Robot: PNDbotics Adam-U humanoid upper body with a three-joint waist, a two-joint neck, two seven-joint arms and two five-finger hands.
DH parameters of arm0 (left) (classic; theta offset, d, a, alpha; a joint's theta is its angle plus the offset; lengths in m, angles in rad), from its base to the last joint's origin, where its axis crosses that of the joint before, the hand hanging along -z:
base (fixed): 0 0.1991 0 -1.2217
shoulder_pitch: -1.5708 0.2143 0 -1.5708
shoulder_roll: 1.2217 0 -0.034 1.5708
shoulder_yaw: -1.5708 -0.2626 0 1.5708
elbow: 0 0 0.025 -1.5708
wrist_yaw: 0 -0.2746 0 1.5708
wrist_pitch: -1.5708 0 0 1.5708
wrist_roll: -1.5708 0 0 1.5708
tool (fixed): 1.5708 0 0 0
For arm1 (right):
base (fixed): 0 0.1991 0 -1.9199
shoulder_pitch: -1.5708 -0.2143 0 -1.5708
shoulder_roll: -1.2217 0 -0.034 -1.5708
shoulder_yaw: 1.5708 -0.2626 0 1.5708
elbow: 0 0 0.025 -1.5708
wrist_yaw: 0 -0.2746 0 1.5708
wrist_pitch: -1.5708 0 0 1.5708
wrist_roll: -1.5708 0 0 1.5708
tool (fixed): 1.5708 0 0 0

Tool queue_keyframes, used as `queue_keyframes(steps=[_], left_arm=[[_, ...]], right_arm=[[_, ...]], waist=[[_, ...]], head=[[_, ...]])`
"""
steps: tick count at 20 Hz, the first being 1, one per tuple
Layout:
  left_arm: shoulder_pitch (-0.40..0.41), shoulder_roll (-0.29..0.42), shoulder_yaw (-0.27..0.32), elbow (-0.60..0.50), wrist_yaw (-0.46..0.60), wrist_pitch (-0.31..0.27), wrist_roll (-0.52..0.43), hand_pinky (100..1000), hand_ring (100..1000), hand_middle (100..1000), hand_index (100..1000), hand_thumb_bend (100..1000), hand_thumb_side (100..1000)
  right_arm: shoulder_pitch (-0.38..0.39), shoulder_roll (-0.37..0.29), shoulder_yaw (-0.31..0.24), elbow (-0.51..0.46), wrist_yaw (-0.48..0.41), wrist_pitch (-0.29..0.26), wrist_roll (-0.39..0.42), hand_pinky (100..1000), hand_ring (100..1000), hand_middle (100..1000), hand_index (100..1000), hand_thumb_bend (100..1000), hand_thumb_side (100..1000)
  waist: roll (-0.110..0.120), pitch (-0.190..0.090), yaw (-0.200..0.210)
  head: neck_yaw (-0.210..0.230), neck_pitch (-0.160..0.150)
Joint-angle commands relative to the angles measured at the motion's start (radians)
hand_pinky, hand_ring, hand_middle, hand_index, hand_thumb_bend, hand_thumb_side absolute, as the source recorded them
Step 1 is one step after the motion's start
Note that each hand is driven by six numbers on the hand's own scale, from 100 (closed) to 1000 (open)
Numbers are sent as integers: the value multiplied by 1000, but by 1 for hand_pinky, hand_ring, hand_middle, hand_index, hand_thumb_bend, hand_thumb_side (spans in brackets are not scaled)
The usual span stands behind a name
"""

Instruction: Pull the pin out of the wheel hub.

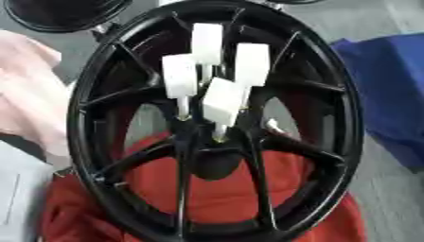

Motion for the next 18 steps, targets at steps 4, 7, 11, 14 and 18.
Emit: queue_keyframes(steps=[4,7,11,14,18], left_arm=[[-4,193,-67,-61,30,-6,-69,749,652,650,835,430,587],[-27,269,-103,-61,6,27,-116,751,662,675,850,413,591],[-92,372,-195,-36,-52,88,-179,772,695,694,861,434,612],[-172,456,-279,13,-103,139,-230,791,727,714,861,466,622],[-290,574,-397,38,-176,212,-303,821,774,749,866,498,626]], right_arm=[[8,-51,-13,-40,12,7,-19,860,613,588,751,100,553],[16,-59,-13,-48,15,12,-26,860,613,588,751,100,552],[31,-72,-11,-53,30,13,-23,860,612,588,750,100,549],[43,-79,-9,-55,42,9,-17,860,612,588,750,100,547],[54,-83,-5,-55,57,-3,-8,860,612,588,751,100,543]], waist=[[24,-32,12],[35,-35,15],[53,-38,21],[62,-40,25],[66,-38,20]], head=[[-38,29],[-71,28],[-92,22],[-98,18],[-99,5]])
